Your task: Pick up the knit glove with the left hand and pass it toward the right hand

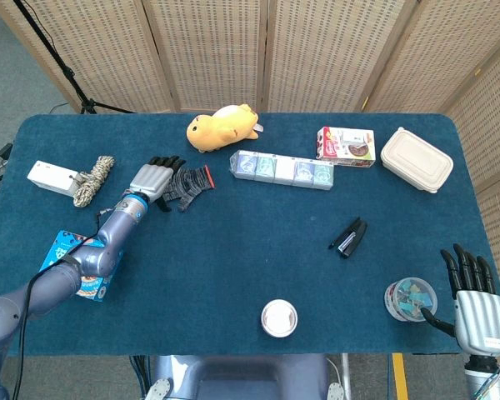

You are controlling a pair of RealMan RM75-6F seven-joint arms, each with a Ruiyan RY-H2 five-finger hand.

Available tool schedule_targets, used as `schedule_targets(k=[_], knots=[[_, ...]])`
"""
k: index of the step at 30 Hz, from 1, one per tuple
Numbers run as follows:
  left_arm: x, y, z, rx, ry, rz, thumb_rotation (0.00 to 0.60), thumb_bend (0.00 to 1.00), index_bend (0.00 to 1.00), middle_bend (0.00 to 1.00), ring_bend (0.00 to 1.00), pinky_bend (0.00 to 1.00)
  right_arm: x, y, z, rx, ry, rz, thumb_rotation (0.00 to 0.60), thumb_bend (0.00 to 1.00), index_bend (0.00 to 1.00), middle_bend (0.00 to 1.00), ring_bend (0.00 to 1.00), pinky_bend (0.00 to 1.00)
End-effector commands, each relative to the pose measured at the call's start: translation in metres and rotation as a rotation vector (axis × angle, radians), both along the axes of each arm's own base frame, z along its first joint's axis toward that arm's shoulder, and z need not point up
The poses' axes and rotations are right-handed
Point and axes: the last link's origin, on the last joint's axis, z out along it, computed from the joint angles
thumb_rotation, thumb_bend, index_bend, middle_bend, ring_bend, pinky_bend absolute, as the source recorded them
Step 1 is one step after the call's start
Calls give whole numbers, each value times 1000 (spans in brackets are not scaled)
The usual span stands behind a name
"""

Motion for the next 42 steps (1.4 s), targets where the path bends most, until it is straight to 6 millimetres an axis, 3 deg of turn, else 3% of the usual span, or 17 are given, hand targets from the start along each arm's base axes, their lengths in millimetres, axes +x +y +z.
schedule_targets(k=[1,20,25,30,38,42], knots=[[10,5,-15,-29,-5,15,600,0,0,0,0,0,0,-1,-1,-2,3,-3,600,0,53,0,0,0],[10,14,-40,-31,10,75,600,18,0,0,0,4,-1,0,5,-27,2,1,600,0,58,0,0,0],[10,15,-41,-4,11,73,600,83,9,17,62,214,0,2,5,-26,0,10,600,0,59,0,0,0],[10,17,-41,29,8,72,600,129,149,180,232,375,1,3,5,-27,0,12,600,0,59,0,0,0],[6,19,-36,49,19,71,600,293,318,325,346,447,2,4,5,-30,-2,19,600,0,59,0,0,0],[2,18,-32,62,16,67,600,300,349,351,366,453,2,4,5,-27,-4,18,600,0,59,0,0,0]])
